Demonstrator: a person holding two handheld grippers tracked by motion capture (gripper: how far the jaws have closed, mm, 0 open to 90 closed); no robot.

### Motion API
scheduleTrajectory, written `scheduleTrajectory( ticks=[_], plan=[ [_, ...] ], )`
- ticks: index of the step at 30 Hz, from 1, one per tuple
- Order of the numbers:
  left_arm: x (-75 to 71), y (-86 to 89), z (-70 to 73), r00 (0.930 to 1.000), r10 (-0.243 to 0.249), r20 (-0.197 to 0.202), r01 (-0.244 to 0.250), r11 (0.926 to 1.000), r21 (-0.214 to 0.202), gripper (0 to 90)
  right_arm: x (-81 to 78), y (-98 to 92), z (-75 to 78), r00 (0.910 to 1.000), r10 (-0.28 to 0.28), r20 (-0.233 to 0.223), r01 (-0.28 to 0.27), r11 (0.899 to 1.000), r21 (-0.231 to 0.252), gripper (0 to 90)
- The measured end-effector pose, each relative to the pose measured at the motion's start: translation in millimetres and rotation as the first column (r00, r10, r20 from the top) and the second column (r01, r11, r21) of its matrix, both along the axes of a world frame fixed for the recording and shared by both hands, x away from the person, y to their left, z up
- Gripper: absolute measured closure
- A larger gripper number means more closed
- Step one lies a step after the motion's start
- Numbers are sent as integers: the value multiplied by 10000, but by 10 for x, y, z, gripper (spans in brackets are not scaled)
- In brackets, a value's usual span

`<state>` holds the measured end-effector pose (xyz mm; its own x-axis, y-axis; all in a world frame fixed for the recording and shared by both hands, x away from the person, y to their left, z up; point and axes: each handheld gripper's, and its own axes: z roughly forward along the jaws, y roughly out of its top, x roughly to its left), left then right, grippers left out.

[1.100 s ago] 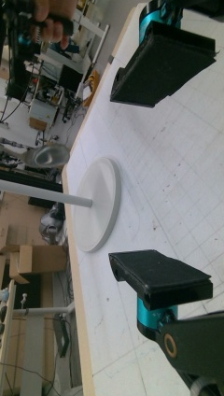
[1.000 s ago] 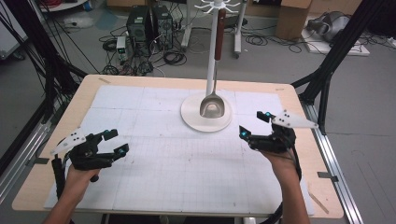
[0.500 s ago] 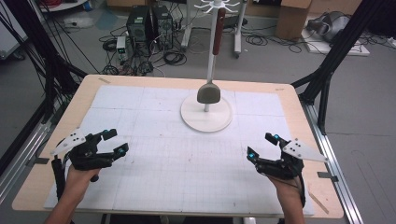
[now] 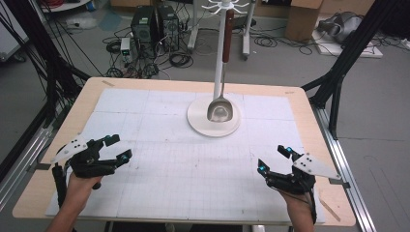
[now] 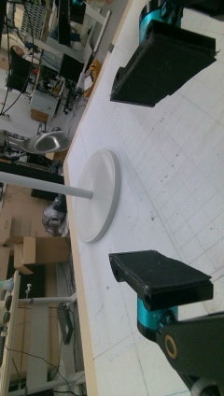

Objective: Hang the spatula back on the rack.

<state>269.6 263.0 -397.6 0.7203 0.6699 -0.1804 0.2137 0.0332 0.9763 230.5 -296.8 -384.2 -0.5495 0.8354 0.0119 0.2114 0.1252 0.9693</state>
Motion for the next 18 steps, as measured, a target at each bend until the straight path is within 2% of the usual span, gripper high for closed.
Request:
scheduleTrajectory(
  ticks=[18],
  plan=[
    [-2, 12, -22, 10000, 87, -28, -87, 10000, 44, 191, -18, -48, -24, 9996, -294, -22, 295, 9995, 147, 154]
  ],
)
